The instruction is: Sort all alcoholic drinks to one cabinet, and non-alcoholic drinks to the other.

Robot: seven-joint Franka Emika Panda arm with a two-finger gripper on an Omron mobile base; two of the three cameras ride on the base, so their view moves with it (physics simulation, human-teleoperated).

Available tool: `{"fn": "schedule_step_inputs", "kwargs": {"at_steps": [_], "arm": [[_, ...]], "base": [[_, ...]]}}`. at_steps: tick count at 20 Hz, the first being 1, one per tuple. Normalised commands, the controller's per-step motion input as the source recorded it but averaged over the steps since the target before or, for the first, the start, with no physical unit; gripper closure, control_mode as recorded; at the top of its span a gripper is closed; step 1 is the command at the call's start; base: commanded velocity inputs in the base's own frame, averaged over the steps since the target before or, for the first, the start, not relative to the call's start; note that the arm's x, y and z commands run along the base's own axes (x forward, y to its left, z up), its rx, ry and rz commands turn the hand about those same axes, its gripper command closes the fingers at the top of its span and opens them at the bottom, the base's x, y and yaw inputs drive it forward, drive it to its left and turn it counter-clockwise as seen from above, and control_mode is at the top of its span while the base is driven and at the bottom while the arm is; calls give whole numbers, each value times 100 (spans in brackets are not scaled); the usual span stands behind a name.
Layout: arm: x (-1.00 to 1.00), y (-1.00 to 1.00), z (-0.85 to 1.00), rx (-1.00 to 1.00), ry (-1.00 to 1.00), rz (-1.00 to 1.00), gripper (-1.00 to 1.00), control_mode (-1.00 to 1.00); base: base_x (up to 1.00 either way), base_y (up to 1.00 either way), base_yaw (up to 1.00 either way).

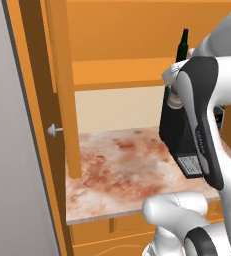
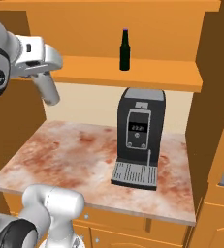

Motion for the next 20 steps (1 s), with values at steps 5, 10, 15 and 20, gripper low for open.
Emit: {"fn": "schedule_step_inputs", "kwargs": {"at_steps": [5, 10, 15, 20], "arm": [[100, 18, 14, 0, 0, 0, 100, -100], [94, 2, 3, 0, -2, 0, 100, -100], [77, 0, 7, 0, -2, 0, 100, -100], [95, 0, 0, 0, 0, 0, 100, -100]], "base": [[0, 0, 0], [0, 0, 0], [0, 0, 0], [0, 0, 0]]}}
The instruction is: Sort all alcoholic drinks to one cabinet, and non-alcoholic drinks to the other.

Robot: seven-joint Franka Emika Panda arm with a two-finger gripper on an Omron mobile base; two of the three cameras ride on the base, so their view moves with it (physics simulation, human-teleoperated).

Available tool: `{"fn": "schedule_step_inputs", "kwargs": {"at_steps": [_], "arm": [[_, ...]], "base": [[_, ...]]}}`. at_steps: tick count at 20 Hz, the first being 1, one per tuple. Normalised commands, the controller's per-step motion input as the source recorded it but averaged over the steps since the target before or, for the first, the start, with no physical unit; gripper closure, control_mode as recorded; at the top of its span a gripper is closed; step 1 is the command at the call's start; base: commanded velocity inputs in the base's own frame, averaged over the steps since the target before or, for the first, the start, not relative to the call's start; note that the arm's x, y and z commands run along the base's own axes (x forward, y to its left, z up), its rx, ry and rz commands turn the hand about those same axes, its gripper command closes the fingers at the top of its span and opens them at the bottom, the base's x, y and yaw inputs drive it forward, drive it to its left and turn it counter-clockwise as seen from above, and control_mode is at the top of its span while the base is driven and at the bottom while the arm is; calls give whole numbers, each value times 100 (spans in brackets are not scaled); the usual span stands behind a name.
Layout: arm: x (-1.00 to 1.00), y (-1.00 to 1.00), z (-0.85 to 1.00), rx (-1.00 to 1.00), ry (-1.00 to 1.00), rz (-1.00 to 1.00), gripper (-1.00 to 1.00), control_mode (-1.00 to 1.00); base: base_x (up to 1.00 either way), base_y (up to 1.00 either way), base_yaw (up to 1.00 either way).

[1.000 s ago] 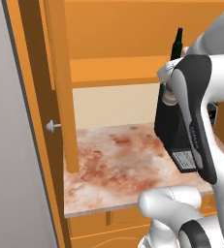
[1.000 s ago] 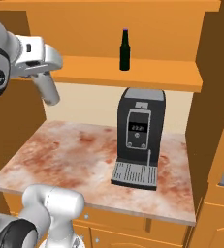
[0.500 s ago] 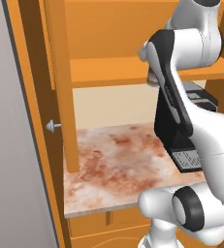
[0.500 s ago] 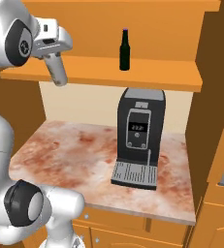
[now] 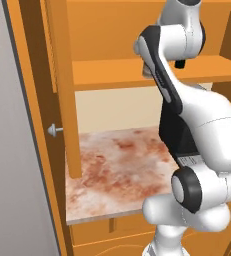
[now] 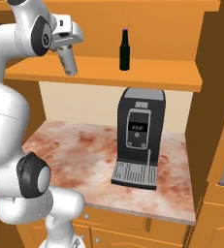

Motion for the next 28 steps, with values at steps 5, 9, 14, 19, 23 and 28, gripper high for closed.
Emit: {"fn": "schedule_step_inputs", "kwargs": {"at_steps": [5, 9, 14, 19, 23, 28], "arm": [[95, 0, -10, 0, 0, 0, 100, -100], [72, 0, -23, 0, 0, 0, 100, -100], [63, 0, -32, 0, 0, 0, 100, -100], [45, 0, -39, 0, 0, 0, 100, -100], [24, 0, -48, 0, 0, 0, -100, -100], [35, 0, -23, 0, 0, 0, -100, -100]], "base": [[0, 0, 0], [0, 0, 0], [0, 0, 0], [0, 0, 0], [0, 0, 0], [0, 0, 0]]}}
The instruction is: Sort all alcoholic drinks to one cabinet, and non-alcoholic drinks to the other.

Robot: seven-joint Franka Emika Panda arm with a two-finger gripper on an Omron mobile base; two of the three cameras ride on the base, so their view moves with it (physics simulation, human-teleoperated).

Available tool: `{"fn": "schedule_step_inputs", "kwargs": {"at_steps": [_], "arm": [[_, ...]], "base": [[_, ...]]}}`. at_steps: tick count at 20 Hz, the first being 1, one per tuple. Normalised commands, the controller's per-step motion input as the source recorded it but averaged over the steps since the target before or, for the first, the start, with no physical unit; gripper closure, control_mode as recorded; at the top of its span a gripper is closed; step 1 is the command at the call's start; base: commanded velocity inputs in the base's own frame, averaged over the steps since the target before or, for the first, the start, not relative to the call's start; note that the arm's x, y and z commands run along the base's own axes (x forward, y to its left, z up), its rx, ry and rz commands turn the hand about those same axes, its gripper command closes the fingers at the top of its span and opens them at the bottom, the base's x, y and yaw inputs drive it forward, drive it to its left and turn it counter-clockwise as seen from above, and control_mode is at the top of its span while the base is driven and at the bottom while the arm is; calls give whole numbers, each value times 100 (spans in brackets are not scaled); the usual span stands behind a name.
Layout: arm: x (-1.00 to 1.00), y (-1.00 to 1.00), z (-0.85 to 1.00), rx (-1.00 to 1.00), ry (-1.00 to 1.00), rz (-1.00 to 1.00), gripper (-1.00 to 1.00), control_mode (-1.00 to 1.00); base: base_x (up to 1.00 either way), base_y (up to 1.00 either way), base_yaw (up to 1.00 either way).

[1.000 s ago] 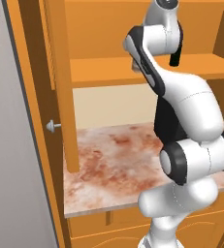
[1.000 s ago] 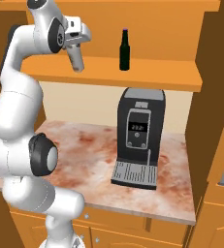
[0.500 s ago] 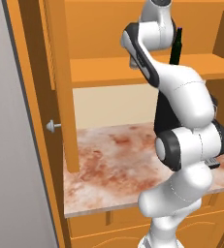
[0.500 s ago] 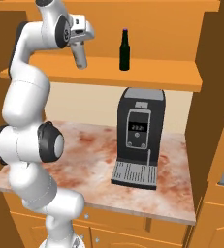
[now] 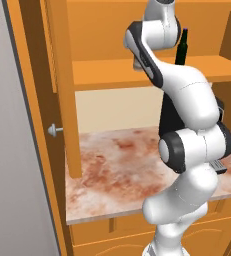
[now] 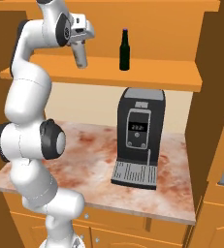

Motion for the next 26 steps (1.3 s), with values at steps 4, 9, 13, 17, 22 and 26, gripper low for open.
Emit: {"fn": "schedule_step_inputs", "kwargs": {"at_steps": [4, 9, 13, 17, 22, 26], "arm": [[43, 0, -13, 0, -1, 0, -100, -100], [26, 0, -8, 0, -4, 0, -100, -100], [-16, 0, -29, 0, -7, 0, -100, -100], [-43, 0, -30, 0, -6, 0, -100, -100], [-90, 0, -13, 1, 0, -1, -100, -100], [-100, 0, 0, 3, 0, -4, -100, -100]], "base": [[0, 0, 0], [0, 0, 0], [0, 0, 0], [0, 0, 0], [0, 0, 0], [0, 0, 0]]}}
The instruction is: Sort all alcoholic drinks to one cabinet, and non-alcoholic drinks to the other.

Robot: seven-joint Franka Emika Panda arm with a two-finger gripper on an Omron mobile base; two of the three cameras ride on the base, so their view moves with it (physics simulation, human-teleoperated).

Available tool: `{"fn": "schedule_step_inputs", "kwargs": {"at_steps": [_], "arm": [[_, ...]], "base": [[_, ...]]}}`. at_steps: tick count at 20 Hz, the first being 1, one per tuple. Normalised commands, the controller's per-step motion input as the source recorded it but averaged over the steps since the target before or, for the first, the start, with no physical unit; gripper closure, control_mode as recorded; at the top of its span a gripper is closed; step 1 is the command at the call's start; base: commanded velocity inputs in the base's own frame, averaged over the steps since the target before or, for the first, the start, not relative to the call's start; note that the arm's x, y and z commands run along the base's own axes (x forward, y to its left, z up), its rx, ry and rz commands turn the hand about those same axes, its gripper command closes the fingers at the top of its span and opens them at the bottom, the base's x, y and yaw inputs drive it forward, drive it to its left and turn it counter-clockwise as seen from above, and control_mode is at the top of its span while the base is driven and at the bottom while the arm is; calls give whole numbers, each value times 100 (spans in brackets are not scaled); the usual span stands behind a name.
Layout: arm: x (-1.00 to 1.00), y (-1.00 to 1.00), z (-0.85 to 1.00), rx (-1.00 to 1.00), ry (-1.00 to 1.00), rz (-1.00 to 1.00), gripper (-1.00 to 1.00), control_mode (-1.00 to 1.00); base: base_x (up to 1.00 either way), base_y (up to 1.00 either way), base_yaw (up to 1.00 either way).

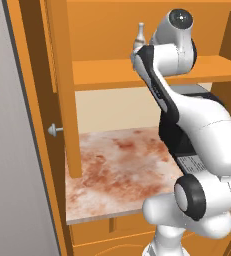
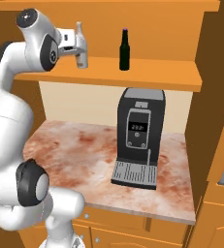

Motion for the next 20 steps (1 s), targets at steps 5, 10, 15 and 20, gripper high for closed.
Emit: {"fn": "schedule_step_inputs", "kwargs": {"at_steps": [5, 10, 15, 20], "arm": [[-100, 0, -24, 0, 0, -4, -100, -100], [-100, 0, -51, 0, 0, -9, -100, -100], [-100, 0, -57, 0, 1, -11, -100, -100], [-100, 0, -68, 2, 17, -16, -100, -100]], "base": [[0, 0, 0], [0, 0, 0], [0, 0, 0], [0, 0, 0]]}}
